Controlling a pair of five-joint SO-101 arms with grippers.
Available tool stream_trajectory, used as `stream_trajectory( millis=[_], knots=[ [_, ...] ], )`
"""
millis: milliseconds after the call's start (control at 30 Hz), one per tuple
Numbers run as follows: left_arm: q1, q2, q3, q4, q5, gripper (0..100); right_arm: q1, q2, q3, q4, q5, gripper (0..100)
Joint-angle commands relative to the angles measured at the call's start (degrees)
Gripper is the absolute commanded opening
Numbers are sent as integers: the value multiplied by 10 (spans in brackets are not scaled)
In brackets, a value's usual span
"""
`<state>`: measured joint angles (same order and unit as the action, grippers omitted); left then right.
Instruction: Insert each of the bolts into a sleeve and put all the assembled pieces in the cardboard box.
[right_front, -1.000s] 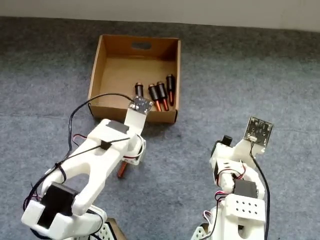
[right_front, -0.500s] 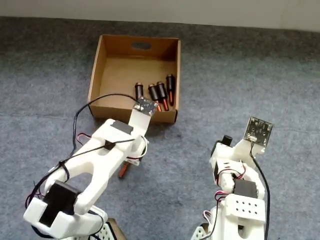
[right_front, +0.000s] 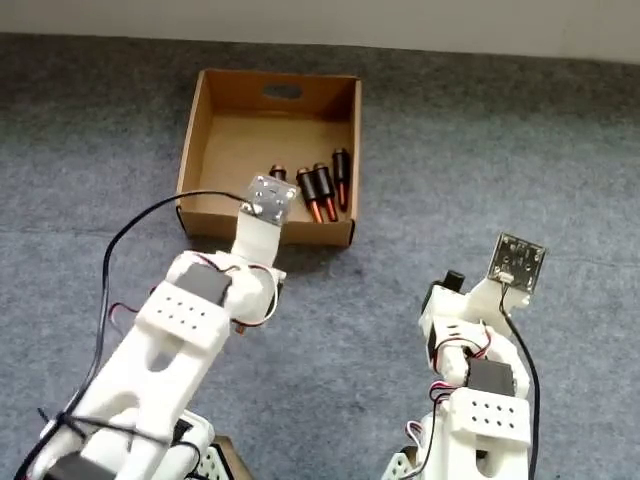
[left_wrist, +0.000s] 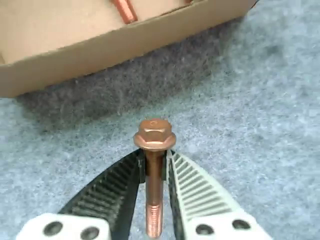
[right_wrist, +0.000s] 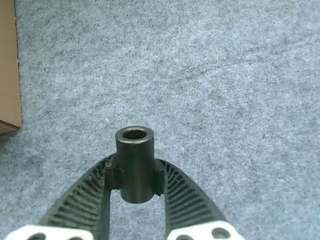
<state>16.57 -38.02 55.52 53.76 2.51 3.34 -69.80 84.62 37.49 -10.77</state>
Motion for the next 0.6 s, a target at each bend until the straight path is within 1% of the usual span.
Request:
stream_trajectory(
  millis=[0, 67, 167, 333, 467, 567],
  knots=[
    [5, -142, 21, 4, -2, 7, -4, -38, -19, -10, -8, 6],
    [3, -205, 26, 9, -3, 7, -27, -83, -26, -8, -5, 6],
    [2, -305, 24, 40, -4, 7, -88, -165, -30, -8, -5, 6],
    [2, -443, 26, 43, -2, 8, -184, -295, -25, -12, -1, 6],
    [7, -520, 27, 42, -1, 8, -262, -354, 4, -16, 76, 6],
    [7, -553, 27, 16, 0, 8, -316, -351, 23, -68, 128, 6]
  ],
)
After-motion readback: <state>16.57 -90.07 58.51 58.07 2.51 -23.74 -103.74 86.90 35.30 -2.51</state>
